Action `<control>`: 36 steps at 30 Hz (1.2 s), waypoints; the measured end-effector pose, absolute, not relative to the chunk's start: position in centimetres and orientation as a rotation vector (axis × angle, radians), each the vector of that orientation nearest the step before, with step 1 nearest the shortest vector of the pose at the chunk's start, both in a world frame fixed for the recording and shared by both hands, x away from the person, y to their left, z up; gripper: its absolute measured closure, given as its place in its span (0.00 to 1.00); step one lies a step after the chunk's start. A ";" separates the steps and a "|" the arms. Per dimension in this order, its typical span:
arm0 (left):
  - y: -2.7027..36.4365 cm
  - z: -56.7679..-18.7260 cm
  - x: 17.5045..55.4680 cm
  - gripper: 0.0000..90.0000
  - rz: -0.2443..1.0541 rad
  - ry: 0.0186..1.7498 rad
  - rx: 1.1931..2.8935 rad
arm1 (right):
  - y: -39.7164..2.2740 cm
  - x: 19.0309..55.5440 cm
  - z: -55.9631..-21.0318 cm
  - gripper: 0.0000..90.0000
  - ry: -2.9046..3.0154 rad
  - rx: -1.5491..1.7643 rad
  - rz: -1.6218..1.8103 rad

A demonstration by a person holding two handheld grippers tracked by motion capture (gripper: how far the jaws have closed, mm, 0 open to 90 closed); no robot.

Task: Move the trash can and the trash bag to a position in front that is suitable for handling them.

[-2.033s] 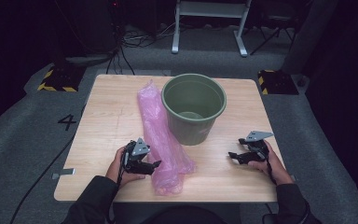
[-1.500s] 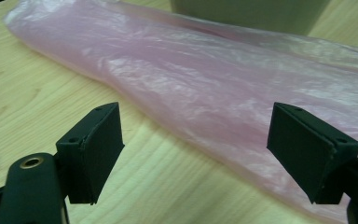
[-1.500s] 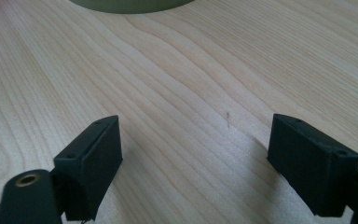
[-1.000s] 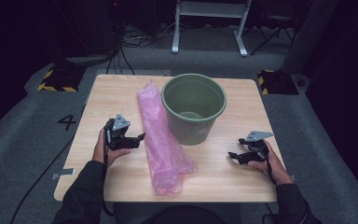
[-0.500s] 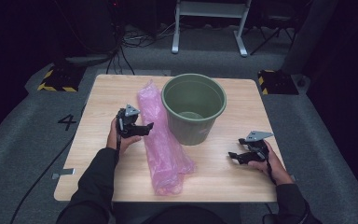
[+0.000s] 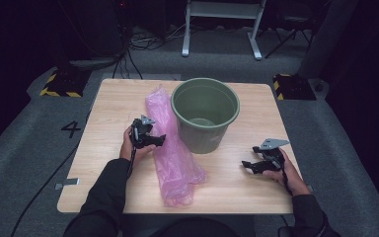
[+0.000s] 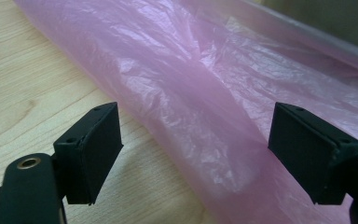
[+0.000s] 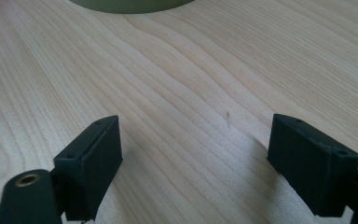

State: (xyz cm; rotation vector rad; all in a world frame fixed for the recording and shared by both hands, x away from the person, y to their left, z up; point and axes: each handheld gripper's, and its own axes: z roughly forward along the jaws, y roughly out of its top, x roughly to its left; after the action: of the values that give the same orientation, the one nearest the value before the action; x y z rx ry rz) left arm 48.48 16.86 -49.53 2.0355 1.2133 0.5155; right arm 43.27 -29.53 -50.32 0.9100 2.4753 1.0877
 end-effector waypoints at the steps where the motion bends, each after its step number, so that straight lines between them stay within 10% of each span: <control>1: 16.9 -49.5 48.5 0.20 0.516 1.213 2.035 | -29.5 43.3 -50.3 0.19 2.475 0.910 1.088; 14: 16.7 -50.3 48.8 0.21 0.509 1.229 2.059 | -29.5 43.3 -50.3 0.19 2.475 0.910 1.088; 23: 16.3 -50.1 48.1 0.76 0.479 1.068 2.092 | -29.5 43.3 -50.3 0.19 2.475 0.910 1.087; 36: 16.5 -50.0 47.5 0.98 0.478 1.029 2.091 | -29.5 43.3 -50.3 0.19 2.476 0.908 1.088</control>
State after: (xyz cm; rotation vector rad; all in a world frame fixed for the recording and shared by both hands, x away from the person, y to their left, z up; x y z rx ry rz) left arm 47.52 16.55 -50.05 2.0912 1.0295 0.4779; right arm 43.28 -29.54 -50.32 0.9084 2.4765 1.0880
